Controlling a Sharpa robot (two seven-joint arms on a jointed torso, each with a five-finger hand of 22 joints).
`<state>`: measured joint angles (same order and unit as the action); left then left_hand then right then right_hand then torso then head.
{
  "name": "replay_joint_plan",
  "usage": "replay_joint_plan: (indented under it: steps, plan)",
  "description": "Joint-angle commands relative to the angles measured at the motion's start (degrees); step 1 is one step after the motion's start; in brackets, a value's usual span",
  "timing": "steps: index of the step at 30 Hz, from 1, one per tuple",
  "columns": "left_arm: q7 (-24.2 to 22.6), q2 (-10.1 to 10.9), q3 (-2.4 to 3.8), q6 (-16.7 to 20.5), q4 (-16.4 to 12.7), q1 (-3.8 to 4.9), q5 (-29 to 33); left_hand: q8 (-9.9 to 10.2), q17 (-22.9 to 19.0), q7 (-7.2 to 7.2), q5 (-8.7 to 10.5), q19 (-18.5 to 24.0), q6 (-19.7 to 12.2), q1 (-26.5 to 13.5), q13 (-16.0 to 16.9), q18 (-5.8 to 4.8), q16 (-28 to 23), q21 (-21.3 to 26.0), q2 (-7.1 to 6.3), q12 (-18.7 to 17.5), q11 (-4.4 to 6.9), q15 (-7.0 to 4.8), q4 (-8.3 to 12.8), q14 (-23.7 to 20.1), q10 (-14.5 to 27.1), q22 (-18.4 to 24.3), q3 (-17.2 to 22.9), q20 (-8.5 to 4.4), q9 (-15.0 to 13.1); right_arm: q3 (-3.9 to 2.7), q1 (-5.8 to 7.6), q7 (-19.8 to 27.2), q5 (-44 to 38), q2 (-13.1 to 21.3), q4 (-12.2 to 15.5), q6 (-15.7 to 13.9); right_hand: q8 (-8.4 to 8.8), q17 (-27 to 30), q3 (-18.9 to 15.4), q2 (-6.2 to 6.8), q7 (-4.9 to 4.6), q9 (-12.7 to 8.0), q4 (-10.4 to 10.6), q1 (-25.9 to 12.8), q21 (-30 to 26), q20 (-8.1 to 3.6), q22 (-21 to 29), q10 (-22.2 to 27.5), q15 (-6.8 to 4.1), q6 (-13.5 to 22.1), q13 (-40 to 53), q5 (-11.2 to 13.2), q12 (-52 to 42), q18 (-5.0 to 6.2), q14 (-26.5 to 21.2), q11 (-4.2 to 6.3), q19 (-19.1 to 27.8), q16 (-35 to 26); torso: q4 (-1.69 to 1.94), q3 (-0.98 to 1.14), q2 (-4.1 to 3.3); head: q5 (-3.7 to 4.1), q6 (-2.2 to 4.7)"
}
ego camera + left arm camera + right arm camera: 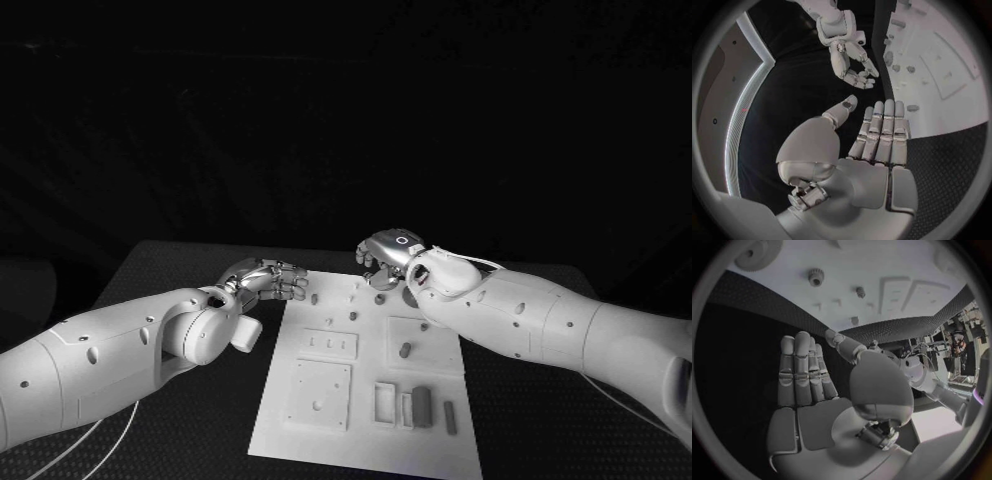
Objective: Assemble the parts on the task board
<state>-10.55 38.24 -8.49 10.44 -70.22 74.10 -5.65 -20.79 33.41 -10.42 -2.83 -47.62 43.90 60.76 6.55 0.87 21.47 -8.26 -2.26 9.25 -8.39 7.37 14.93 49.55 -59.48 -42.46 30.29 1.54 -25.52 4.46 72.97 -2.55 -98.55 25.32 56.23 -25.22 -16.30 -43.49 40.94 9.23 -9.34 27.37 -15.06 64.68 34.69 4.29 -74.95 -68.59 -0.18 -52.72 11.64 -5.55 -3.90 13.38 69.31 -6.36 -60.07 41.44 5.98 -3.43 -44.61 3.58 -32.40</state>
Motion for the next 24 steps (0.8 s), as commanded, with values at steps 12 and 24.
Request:
replay_joint_plan:
  steps: [12, 24]
  plan:
    - [-0.32, 0.08, 0.05, -0.8, -0.12, 0.06, -0.15, 0.36, 0.1, 0.2, 0.0, -0.36, 0.06, -0.33, -0.11, -0.28, -0.27, 0.37, -0.03, -0.33, 0.12, -0.02, 0.0, 0.49, -0.19, 0.08, -0.44, 0.1, 0.08, -0.15, 0.43, -0.73, 1.02, 1.38, 0.24, 19.26, 0.93, -0.49, -0.52, 3.33, 0.06, -0.75, 3.49, -2.99, 0.31, 0.43, -1.37, 2.67, 0.92, 2.12, -1.17, 0.15, 0.2, 1.62, -2.27, -0.75, 1.26, 1.22, 0.21, -0.04, -0.01, 0.25, -0.2]
    - [-0.34, -0.07, 0.04, -0.92, 0.14, 0.05, -0.15, 0.37, 0.14, 0.21, 0.0, -0.37, 0.06, -0.33, -0.13, -0.29, -0.32, 0.41, -0.02, -0.38, 0.11, -0.01, 0.0, 0.5, -0.2, 0.07, -0.45, 0.11, 0.08, 0.43, -0.11, -0.58, -0.6, 0.66, -1.93, 18.19, 0.94, -0.79, -0.52, 3.2, 0.09, -0.91, 3.89, -2.65, 0.84, 0.48, -1.35, 3.77, 1.2, 2.52, -1.62, 0.13, 0.16, 1.62, -3.09, -1.06, 1.67, 2.34, 0.25, -0.06, 0.01, 0.3, -0.32]
